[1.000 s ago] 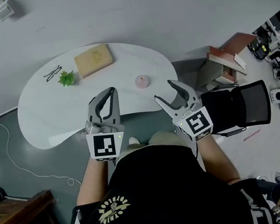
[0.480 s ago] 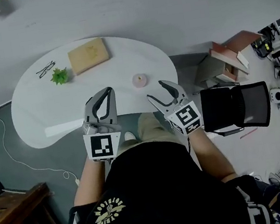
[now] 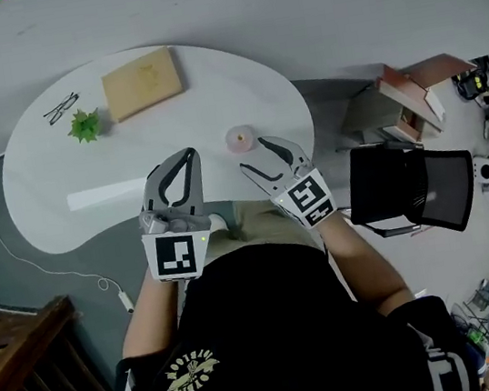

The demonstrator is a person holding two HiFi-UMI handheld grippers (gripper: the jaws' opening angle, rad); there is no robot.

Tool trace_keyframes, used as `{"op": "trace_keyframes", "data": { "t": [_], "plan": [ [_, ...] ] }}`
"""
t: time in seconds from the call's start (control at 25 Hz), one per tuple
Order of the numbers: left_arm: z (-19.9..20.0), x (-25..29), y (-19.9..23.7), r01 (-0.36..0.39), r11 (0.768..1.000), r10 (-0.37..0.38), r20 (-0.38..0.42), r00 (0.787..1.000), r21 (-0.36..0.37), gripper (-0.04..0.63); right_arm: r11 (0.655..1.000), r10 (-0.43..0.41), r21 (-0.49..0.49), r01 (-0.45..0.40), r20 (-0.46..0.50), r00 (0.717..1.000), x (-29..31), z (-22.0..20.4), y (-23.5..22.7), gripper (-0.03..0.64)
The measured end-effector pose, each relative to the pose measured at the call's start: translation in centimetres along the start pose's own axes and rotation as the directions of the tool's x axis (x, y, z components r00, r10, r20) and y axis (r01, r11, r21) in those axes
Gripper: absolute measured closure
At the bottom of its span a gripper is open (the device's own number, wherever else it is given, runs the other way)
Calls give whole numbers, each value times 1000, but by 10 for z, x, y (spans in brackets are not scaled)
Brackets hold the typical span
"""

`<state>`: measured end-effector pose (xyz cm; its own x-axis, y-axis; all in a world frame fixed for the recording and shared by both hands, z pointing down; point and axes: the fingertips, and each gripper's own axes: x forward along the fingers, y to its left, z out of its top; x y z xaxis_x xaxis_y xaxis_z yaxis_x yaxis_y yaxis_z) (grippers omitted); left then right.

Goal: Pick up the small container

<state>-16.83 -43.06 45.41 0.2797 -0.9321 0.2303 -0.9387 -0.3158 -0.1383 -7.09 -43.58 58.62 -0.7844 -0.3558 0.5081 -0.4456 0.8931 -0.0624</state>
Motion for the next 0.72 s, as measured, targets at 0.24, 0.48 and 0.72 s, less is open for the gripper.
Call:
{"op": "trace_keyframes", "data": {
  "t": [0.24, 0.48, 0.72],
  "plan": [
    [-15, 29, 2, 13, 1000, -12, -40, 999, 24, 586, 999, 48, -4, -48, -54, 997, 36, -30, -10, 342],
    [-35, 49, -2, 28, 999, -25, -85, 996, 32, 586, 998, 53, -38, -57, -94, 994, 64, -59, -26, 345],
    [-57, 62, -8, 34, 999, -29, -134, 991, 33, 586, 995, 46, -84, -56, -116, 992, 83, -80, -36, 396]
  ]
}}
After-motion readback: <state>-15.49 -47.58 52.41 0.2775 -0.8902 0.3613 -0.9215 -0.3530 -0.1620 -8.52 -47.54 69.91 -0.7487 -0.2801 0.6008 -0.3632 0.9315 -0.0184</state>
